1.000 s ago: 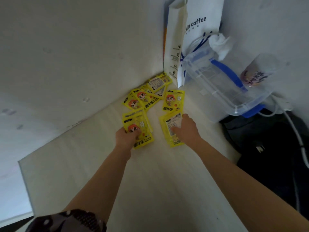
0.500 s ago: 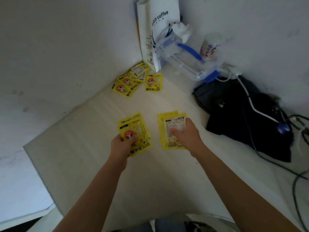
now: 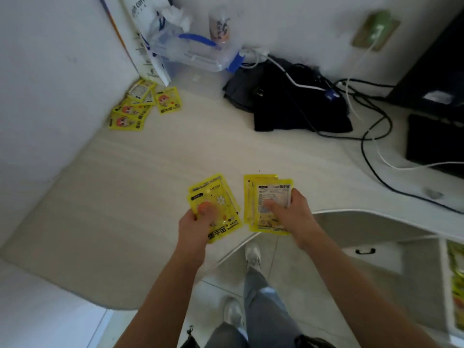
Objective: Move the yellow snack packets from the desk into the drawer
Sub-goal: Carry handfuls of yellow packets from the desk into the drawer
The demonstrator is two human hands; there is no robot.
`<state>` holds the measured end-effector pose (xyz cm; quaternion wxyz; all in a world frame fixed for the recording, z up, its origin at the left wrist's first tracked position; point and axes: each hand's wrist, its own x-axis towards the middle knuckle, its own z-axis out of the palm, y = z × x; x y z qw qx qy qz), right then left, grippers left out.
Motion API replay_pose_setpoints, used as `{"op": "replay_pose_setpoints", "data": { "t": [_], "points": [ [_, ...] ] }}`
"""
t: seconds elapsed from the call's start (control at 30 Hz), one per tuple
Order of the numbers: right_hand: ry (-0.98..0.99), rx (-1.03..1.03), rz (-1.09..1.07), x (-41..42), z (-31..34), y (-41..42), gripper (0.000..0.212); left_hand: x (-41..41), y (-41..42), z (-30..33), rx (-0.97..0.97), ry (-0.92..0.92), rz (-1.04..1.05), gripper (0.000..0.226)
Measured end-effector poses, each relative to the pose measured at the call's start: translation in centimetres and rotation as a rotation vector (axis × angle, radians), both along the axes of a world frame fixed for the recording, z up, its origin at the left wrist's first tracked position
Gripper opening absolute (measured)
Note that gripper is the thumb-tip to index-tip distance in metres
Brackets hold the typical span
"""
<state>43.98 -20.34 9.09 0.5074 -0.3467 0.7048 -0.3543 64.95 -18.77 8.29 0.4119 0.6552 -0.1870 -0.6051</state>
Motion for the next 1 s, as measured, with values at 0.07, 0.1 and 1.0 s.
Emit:
{"op": "replay_pose_setpoints", "data": {
  "t": [0.07, 0.1, 1.0],
  "points": [
    [0.000, -0.004, -0.064, -1.2, 0.2, 2.7, 0.027, -1.1, 1.2, 0.2, -0.005, -0.009, -0.066, 0.017],
    [-0.005, -0.007, -0.097, -1.8, 0.2, 4.0, 0.026, -1.8, 1.9, 0.3, -0.008, -0.012, -0.098, 0.017],
    [-0.099, -0.030, -0.705, -32.3, -0.8, 38.8, 0.028, -36.8, 24.6, -2.1, 0.049, -0.079, -0.771, 0.023]
  ]
}}
